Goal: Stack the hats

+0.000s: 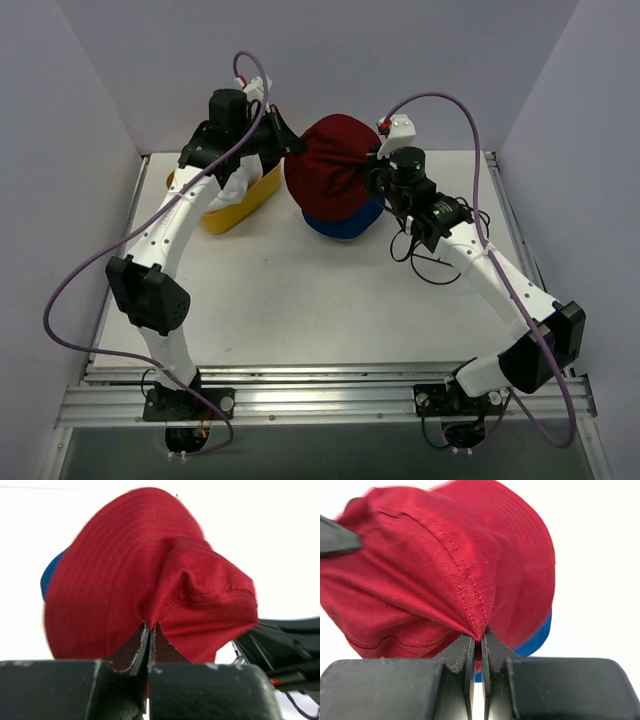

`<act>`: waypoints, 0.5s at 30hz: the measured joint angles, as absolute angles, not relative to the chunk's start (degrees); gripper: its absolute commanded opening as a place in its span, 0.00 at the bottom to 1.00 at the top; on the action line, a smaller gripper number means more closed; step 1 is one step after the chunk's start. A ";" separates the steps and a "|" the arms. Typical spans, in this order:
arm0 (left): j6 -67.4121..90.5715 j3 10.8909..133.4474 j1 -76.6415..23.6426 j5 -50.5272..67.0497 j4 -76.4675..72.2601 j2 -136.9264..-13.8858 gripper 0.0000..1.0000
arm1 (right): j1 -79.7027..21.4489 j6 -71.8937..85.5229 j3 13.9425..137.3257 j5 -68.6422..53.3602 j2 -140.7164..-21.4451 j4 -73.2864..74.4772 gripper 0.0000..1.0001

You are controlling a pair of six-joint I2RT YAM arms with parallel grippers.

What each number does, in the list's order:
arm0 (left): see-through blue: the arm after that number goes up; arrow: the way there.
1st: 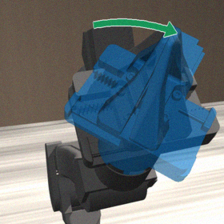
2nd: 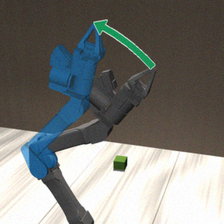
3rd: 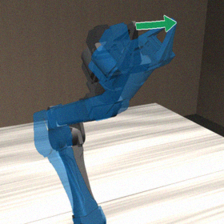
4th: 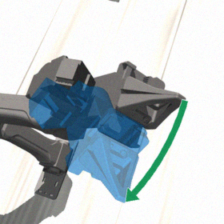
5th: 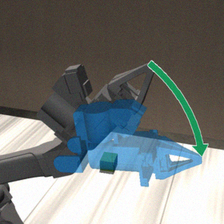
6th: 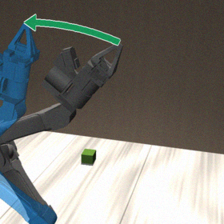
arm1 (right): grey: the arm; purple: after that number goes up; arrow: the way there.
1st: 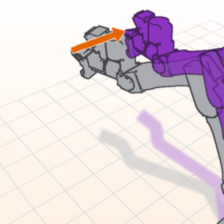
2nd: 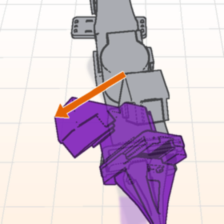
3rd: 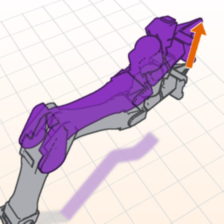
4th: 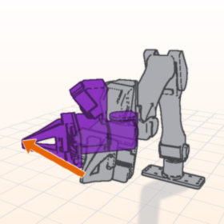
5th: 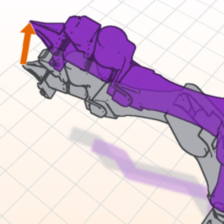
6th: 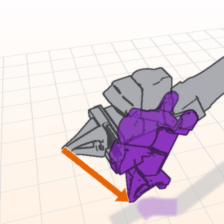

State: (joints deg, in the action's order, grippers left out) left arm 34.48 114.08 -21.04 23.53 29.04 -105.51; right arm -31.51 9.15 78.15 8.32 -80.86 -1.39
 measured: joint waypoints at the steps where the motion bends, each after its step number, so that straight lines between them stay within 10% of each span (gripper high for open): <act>1: 34.50 115.48 -21.04 23.55 28.93 -106.63 0.05 | -30.28 9.26 78.59 7.20 -81.78 -1.41 0.00; 15: 34.89 124.75 -21.15 25.02 30.39 -121.95 0.21 | -20.64 11.81 83.53 -4.21 -92.53 1.48 0.00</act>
